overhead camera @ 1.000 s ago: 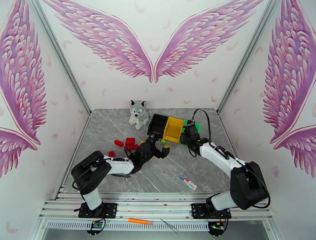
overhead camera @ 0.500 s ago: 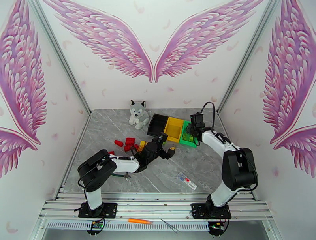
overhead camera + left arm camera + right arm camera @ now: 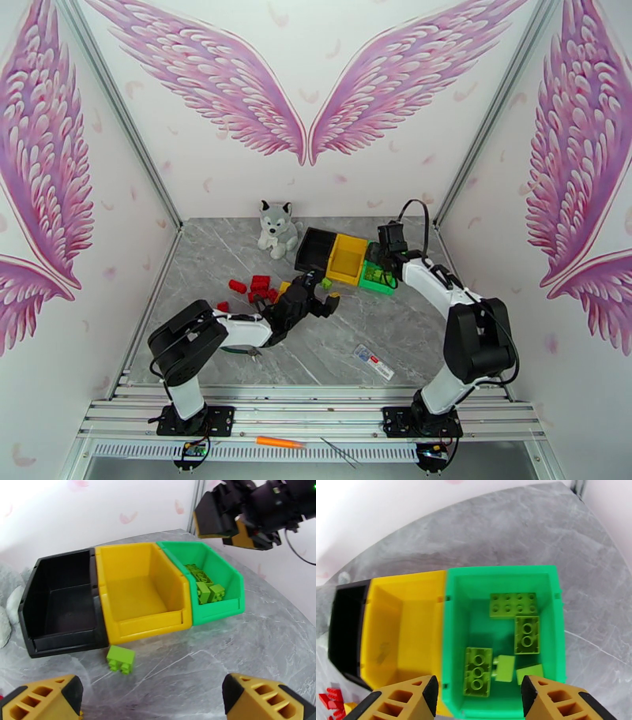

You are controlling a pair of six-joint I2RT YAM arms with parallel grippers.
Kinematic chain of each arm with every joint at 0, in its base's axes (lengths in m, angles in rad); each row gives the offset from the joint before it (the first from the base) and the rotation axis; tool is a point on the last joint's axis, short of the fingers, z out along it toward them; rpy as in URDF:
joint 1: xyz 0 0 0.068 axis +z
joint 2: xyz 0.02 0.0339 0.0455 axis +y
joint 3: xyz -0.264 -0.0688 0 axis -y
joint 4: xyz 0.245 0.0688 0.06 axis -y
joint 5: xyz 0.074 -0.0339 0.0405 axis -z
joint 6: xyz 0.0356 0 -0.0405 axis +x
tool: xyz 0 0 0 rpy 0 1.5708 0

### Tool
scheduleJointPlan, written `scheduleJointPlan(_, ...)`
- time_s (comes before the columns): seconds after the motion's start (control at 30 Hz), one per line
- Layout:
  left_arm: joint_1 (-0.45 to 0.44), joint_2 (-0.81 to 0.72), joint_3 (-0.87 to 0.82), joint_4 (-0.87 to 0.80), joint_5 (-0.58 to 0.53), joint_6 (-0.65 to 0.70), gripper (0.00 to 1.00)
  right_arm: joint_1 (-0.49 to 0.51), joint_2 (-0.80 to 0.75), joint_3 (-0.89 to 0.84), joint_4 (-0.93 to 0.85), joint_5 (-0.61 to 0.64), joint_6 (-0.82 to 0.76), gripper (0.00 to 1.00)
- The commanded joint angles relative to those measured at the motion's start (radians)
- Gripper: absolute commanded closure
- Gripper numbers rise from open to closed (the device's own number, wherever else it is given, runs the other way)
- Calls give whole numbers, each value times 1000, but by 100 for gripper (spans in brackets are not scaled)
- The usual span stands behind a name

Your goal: Sort the legos into containers by color

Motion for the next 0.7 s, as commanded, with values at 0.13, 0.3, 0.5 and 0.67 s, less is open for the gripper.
scheduleJointPlan(0.13, 69, -101, -111, 41, -6, -102, 1, 180, 13, 3, 18, 16, -91, 34)
scheduleJointPlan(0.3, 123, -158, -195, 74, -7, -149, 1, 279, 113, 40, 7, 37, -83, 32)
scheduleJointPlan(0.5, 158, -245, -281, 77, -42, -159, 1, 339, 212, 29, 82, 41, 56, 34)
scheduleJointPlan(0.67, 166, -319, -331, 65, -62, -153, 1, 356, 278, -3, 175, 60, 200, 34)
